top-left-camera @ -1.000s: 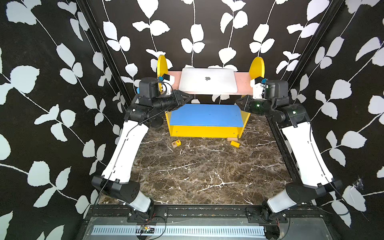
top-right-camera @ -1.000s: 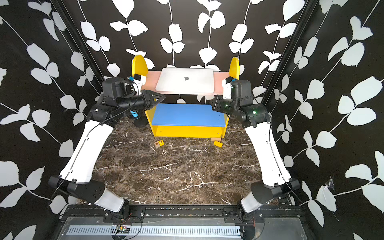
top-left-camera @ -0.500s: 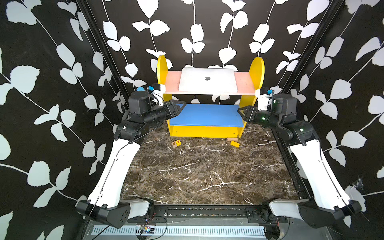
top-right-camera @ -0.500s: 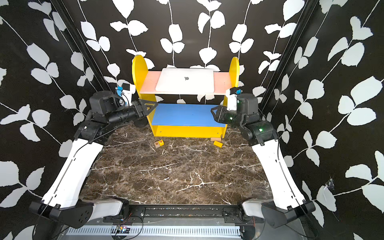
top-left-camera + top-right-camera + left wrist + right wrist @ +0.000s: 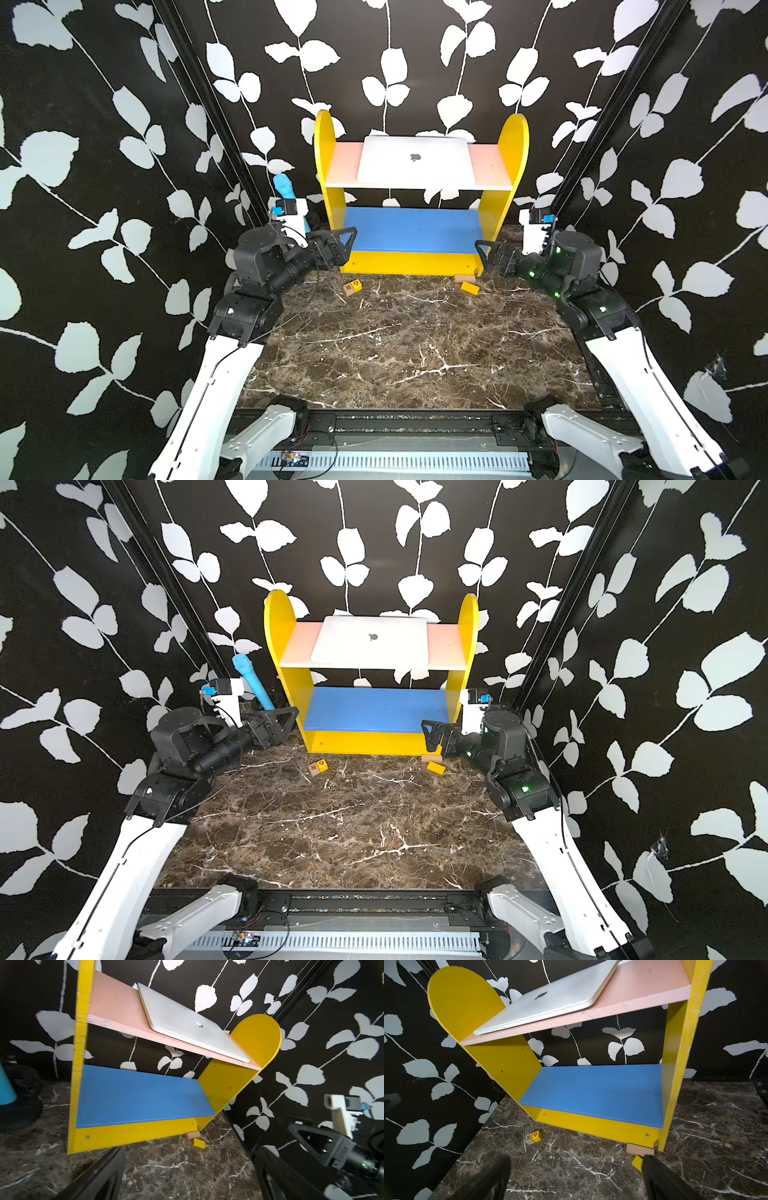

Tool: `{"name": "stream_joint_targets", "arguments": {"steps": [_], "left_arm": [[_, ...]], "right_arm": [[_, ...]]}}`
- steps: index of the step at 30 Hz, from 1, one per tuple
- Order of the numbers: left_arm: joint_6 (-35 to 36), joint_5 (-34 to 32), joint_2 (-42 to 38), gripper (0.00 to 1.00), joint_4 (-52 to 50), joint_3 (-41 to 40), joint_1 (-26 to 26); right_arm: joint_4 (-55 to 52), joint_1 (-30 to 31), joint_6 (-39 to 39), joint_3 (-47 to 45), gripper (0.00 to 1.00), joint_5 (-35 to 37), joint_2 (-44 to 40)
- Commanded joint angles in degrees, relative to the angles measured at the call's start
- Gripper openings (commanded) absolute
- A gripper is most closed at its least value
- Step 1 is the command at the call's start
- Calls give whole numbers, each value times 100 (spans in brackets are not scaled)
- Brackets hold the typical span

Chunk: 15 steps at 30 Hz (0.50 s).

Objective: Close the laptop lid and set it aside
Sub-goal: Reset both arms

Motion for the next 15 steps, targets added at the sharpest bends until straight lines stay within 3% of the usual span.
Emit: {"name": "stream_joint_targets", "arguments": {"steps": [1, 8, 15], "left_arm": [[450, -657, -374, 98, 537, -523, 30], [719, -1737, -1325, 98, 1620, -2215, 30], [930, -2771, -1738, 98, 2486, -3532, 30]], "right_arm": [[926, 20, -396, -443, 100, 403, -302], [2531, 20, -986, -2207, 100, 1031, -1061], [3599, 20, -1145, -3573, 100, 1696, -1308]]}}
